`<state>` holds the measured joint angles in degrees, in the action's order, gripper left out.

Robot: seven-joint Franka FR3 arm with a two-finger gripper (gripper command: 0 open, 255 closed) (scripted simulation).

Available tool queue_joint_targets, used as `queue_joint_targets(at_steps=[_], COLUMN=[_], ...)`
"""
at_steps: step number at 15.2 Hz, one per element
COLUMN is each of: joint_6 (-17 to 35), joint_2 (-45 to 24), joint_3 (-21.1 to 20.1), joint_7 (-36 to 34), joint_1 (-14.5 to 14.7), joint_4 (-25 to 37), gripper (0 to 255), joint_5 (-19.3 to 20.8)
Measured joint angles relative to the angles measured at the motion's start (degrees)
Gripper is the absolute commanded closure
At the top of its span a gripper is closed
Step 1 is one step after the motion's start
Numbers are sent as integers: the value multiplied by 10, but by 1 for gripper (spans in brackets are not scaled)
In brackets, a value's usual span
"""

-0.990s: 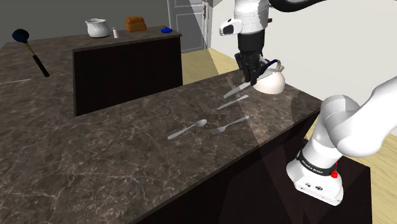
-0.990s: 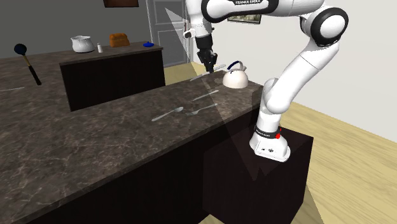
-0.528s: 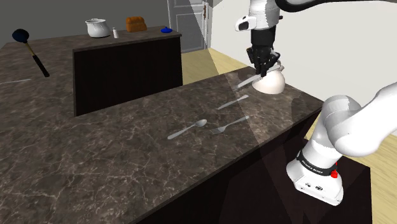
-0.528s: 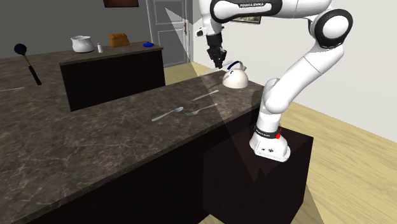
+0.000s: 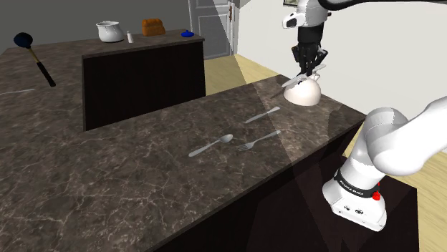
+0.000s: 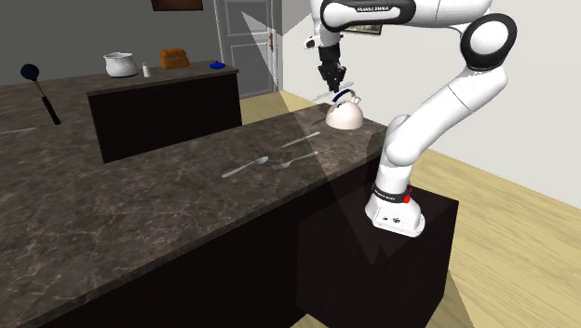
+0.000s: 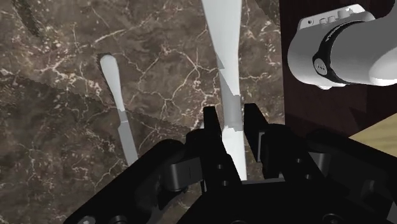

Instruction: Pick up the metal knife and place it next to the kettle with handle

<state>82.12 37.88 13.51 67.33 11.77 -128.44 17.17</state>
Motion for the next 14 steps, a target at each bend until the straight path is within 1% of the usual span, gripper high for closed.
queue_joint_targets(at_steps=[7, 14], joint_6=[19, 67], joint_2=[-3, -1], joint_3=[80, 95], joint_7=[92, 87], joint_1=[-29, -32], joint_4=[11, -38], gripper=[255, 255], joint_5=[60, 71])
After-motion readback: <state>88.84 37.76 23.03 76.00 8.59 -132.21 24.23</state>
